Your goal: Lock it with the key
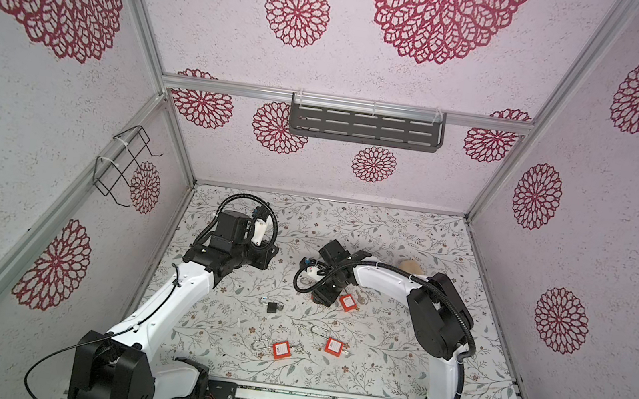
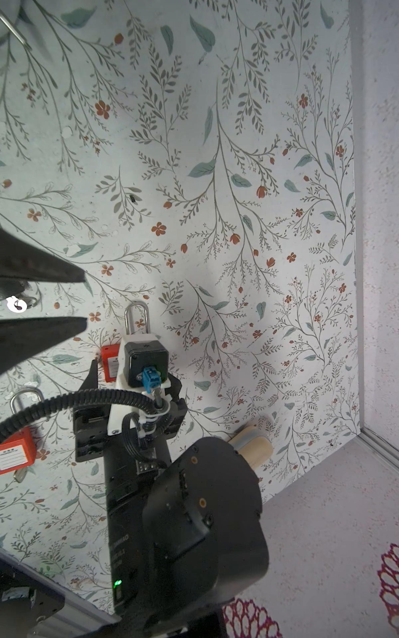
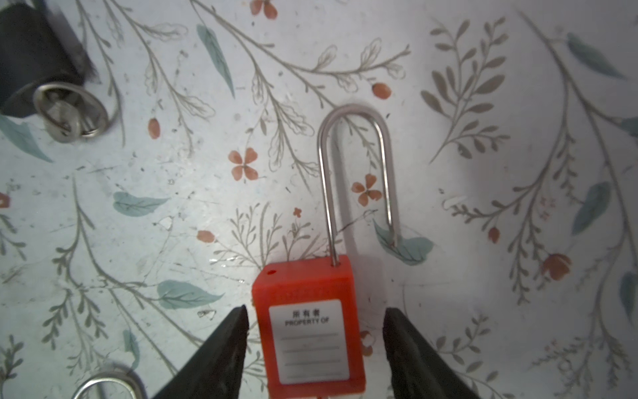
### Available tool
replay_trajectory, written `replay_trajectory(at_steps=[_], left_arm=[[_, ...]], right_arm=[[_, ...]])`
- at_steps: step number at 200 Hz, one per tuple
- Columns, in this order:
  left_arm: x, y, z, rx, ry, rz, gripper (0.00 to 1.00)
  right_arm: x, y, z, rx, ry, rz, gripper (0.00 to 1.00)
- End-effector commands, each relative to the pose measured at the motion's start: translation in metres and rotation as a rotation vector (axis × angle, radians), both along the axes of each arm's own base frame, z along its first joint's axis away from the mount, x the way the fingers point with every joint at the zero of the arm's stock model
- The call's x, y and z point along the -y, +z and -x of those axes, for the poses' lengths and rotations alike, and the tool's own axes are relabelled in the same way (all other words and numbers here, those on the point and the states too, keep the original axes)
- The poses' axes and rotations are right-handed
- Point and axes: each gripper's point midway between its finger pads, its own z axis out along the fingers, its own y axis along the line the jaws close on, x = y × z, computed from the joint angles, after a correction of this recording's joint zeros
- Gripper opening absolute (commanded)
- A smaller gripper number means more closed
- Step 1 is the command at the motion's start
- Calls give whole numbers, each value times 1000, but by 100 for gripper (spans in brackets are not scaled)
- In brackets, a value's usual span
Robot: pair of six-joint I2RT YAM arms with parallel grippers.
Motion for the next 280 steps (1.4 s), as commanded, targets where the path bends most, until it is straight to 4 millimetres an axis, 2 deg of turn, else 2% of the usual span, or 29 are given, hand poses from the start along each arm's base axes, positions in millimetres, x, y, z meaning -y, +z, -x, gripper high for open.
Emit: replay_trajectory(at_steps=[1, 53, 78, 104, 123, 151, 177, 193, 210, 253, 280], left_arm=[[0, -1, -3, 8, -11, 12, 22], [0, -2, -3, 8, -14, 6, 21], [0, -3, -2, 8, -16, 4, 21], [-1, -3, -2, 17, -23, -8, 21], [-4, 6, -3, 55, -12, -26, 21], [1, 31, 2, 205, -81, -22, 22], [14, 47, 21, 385, -242, -43, 24], [23, 56, 39, 543, -372, -78, 26], [26, 63, 49, 665, -426, -100, 27], [42, 55, 65, 652, -648, -125, 31], [51, 59, 67, 654, -744, -103, 34]], right_arm=[[-2, 3, 2, -5, 24, 8, 63], [-2, 0, 6, -14, 45, 9, 54], [-2, 0, 7, -11, 60, 15, 45], [-4, 12, 7, 13, 73, 5, 33], [-5, 30, 4, 45, 77, -14, 28], [-9, 68, 5, 96, 114, -67, 23], [-11, 106, 13, 130, 174, -131, 22], [-11, 125, 19, 141, 204, -174, 21], [-9, 145, 25, 161, 226, -219, 21], [-2, 192, 37, 253, 270, -303, 19], [4, 209, 40, 310, 273, -323, 19]])
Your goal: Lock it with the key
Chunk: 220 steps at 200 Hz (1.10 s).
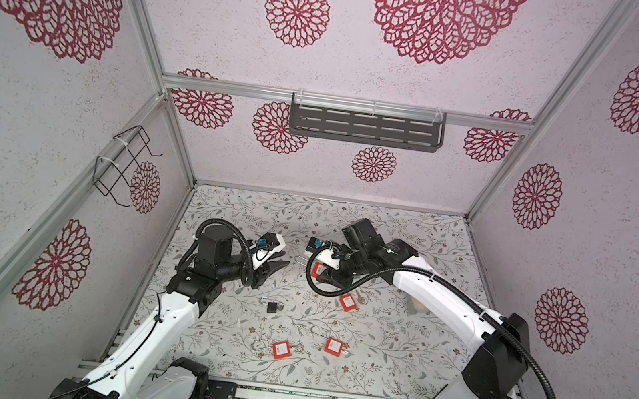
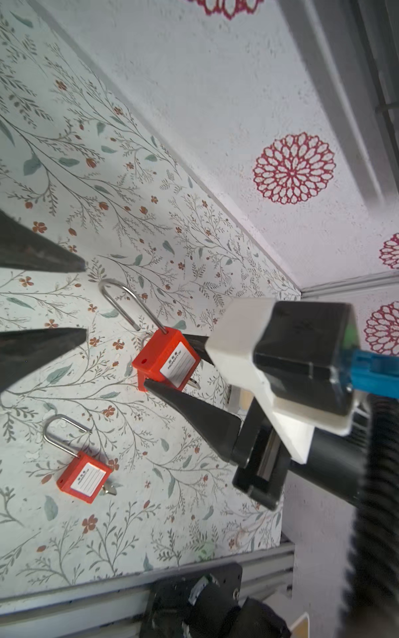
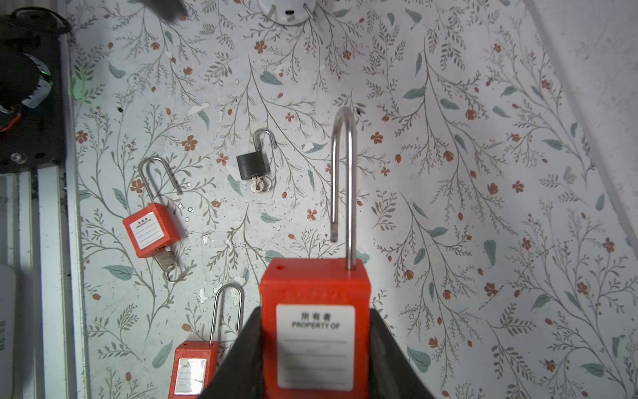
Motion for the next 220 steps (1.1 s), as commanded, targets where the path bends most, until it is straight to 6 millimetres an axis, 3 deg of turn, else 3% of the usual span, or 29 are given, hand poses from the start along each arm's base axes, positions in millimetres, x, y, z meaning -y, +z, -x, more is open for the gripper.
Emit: replay_trajectory(at_steps=[1, 38, 122, 220], left_arm=[[10, 8, 11, 52, -153, -22, 34], [19, 10, 10, 20, -244, -20, 39], [33, 0, 0, -82, -296, 9, 41], [42, -6, -2, -127, -320, 4, 27]], right_arm=[[6, 28, 9, 63, 36, -53, 19], [14, 38, 11, 110, 24, -61, 19], [12, 52, 15, 148, 48, -101, 18], [13, 52, 15, 180, 51, -102, 18]])
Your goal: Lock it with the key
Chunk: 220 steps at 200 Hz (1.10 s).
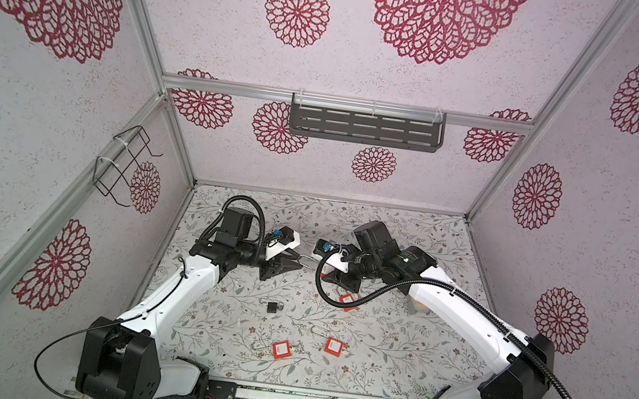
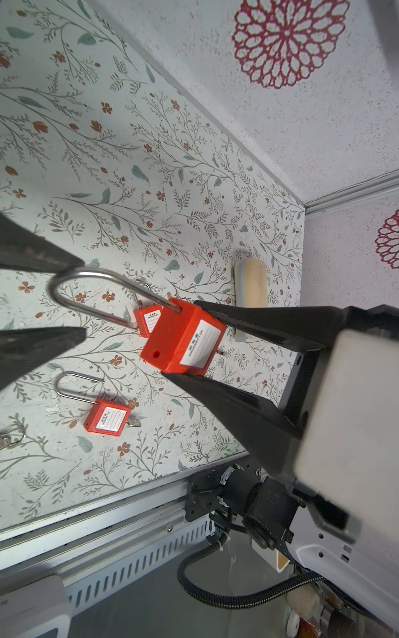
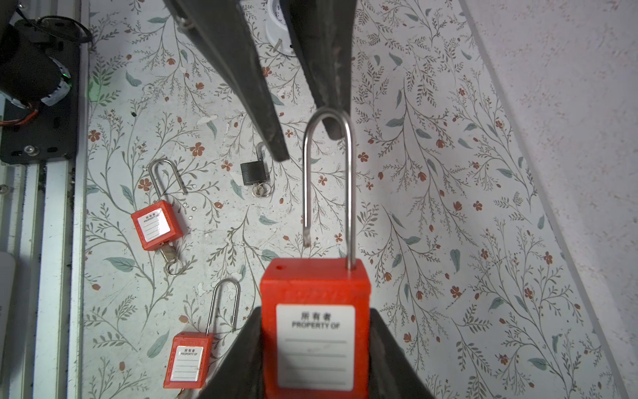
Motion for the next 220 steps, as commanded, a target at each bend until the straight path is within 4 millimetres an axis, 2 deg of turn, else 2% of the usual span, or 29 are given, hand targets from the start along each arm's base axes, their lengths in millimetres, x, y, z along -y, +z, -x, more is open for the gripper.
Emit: replay_trajectory(at_steps=[1, 69, 121, 133, 147, 159, 191, 220], left_arm=[[7, 12, 2, 15, -38, 22, 27], [12, 12, 2, -7, -59, 24, 20], [16, 13, 5, -36, -85, 35, 2], [16, 13, 6, -46, -93, 36, 0], [16, 12, 8, -54, -95, 34, 0], [16, 12, 8, -54, -86, 26, 0], [18, 17, 15, -10, -86, 23, 0], [21, 21, 23, 23, -99, 34, 0]], right_arm=[[0, 29, 3, 87, 22, -58, 18], [-2, 29, 1, 113, 24, -52, 18], [-3, 27, 0, 133, 20, -46, 20], [-3, 28, -1, 152, 12, -48, 28], [0, 29, -4, 189, 5, -43, 51], [4, 29, -5, 218, -9, -28, 61], [21, 38, 2, 248, -41, -18, 74], [33, 38, 19, 215, -32, -18, 75]])
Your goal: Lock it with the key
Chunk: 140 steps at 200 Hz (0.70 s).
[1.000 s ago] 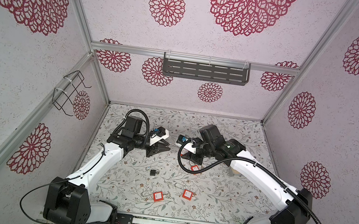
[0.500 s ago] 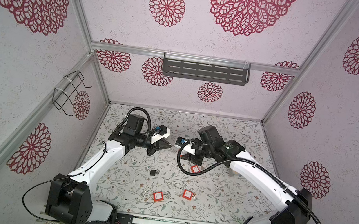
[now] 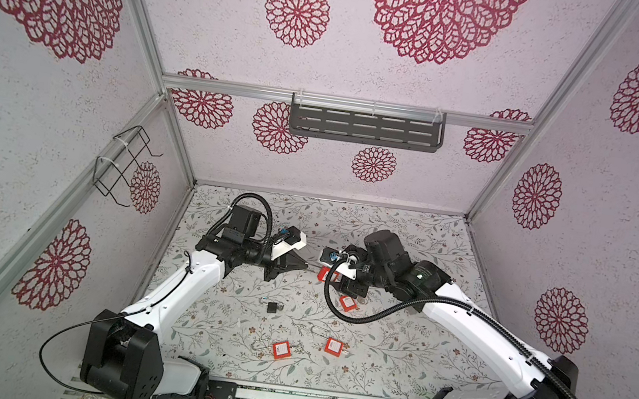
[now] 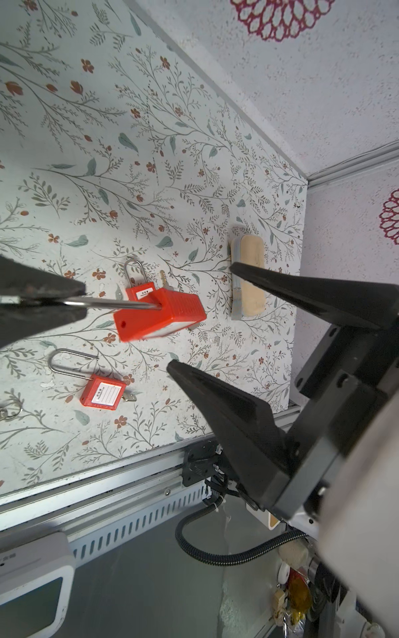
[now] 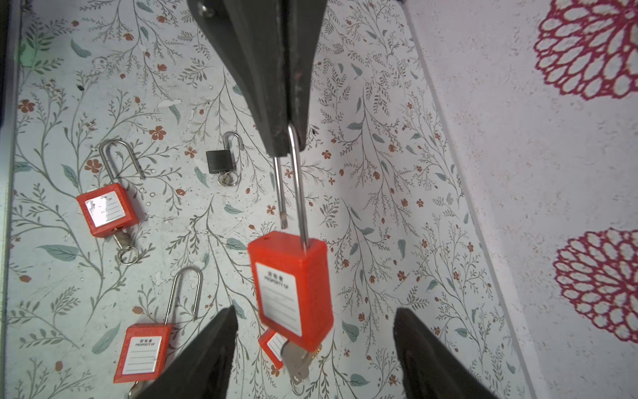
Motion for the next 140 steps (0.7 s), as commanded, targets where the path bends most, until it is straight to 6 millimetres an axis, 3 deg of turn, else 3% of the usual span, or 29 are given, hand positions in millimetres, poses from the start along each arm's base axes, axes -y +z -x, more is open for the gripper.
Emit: replay_trajectory(at_steps=[1, 27, 87, 140], left_arm=[[4, 15, 9, 70, -30, 35, 0], [8, 17, 15, 96, -46, 53, 0], [16, 17, 24, 107, -91, 63, 0], [18, 18, 31, 114, -117, 76, 0]], right_arm=[[12, 17, 13, 17, -2, -20, 75], [16, 8, 23, -55, 5, 5, 75], [9, -9, 19, -152, -11, 57, 68], [2, -19, 21, -189, 14, 59, 54]])
